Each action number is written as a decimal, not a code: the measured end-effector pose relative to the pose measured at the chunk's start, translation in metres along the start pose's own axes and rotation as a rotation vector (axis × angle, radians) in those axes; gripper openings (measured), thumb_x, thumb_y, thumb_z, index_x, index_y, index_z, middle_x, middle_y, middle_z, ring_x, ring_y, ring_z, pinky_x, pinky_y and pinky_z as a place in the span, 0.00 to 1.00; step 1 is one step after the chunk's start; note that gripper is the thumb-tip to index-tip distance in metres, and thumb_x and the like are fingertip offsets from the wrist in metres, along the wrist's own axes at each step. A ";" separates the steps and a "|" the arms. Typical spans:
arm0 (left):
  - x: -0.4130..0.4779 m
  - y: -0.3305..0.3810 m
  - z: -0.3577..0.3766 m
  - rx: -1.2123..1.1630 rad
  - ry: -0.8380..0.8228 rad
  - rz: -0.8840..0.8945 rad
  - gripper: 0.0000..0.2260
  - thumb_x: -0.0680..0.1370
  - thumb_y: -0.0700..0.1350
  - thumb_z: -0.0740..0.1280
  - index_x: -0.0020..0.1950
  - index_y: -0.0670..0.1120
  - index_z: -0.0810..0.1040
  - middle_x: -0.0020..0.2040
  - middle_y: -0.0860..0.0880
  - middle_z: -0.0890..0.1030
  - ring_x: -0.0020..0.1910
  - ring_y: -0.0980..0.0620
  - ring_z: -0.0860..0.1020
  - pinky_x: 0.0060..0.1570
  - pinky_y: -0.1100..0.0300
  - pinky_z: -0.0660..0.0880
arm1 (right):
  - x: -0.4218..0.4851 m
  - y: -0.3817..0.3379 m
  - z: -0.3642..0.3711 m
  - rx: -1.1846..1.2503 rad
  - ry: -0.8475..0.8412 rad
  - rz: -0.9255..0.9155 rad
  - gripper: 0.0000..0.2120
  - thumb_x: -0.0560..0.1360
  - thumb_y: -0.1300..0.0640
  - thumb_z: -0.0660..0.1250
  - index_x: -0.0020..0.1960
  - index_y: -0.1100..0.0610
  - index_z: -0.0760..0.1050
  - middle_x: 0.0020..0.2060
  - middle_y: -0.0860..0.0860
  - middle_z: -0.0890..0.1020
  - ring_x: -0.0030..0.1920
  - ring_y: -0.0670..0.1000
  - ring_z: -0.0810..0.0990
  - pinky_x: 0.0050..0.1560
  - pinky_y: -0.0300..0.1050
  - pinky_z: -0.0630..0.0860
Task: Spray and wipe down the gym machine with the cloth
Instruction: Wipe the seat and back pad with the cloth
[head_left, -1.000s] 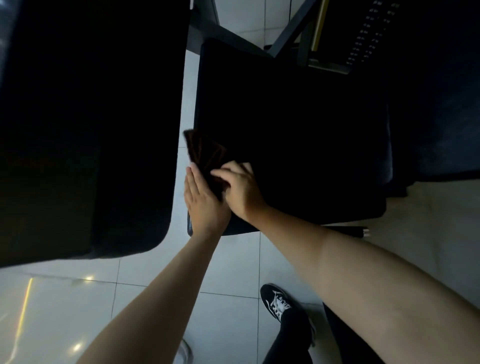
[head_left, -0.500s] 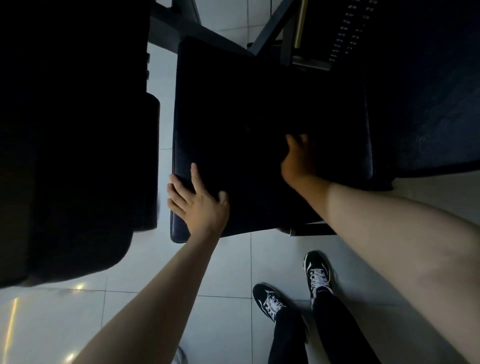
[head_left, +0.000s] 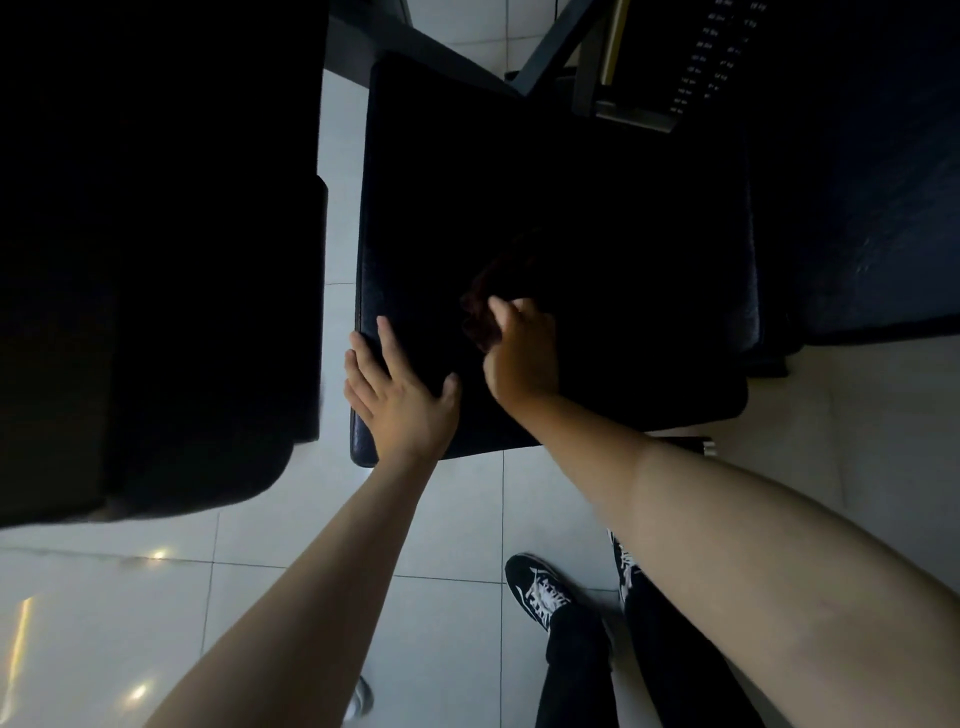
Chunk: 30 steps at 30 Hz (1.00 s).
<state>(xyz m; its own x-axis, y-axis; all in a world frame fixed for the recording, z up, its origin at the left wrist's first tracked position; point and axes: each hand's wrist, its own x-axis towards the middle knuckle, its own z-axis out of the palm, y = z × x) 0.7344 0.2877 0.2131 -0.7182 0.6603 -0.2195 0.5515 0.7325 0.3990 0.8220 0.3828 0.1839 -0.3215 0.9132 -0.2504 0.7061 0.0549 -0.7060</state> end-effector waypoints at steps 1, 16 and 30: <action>-0.001 -0.002 -0.001 -0.011 -0.002 0.013 0.45 0.76 0.53 0.70 0.83 0.49 0.44 0.83 0.41 0.43 0.81 0.43 0.42 0.77 0.45 0.40 | -0.007 -0.007 0.005 0.019 -0.023 -0.063 0.30 0.72 0.70 0.62 0.73 0.58 0.71 0.68 0.58 0.73 0.66 0.62 0.69 0.68 0.53 0.69; -0.012 -0.041 -0.027 -0.205 -0.088 0.010 0.44 0.76 0.43 0.71 0.83 0.45 0.46 0.81 0.44 0.56 0.79 0.44 0.54 0.78 0.51 0.53 | 0.049 -0.043 0.012 0.122 -0.070 0.093 0.29 0.78 0.66 0.61 0.77 0.53 0.65 0.74 0.58 0.65 0.72 0.62 0.64 0.73 0.54 0.64; -0.040 -0.065 -0.021 -0.347 -0.013 -0.050 0.28 0.81 0.38 0.55 0.82 0.51 0.57 0.76 0.47 0.69 0.74 0.48 0.69 0.72 0.47 0.68 | -0.063 -0.026 0.028 -0.217 -0.162 -0.343 0.35 0.72 0.61 0.65 0.77 0.47 0.65 0.62 0.54 0.74 0.59 0.59 0.77 0.55 0.55 0.63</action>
<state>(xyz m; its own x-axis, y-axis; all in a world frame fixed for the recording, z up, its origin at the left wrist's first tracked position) 0.7185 0.2103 0.2150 -0.7343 0.6285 -0.2567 0.3370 0.6657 0.6658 0.8060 0.3126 0.1991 -0.6435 0.7528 -0.1385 0.6515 0.4437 -0.6153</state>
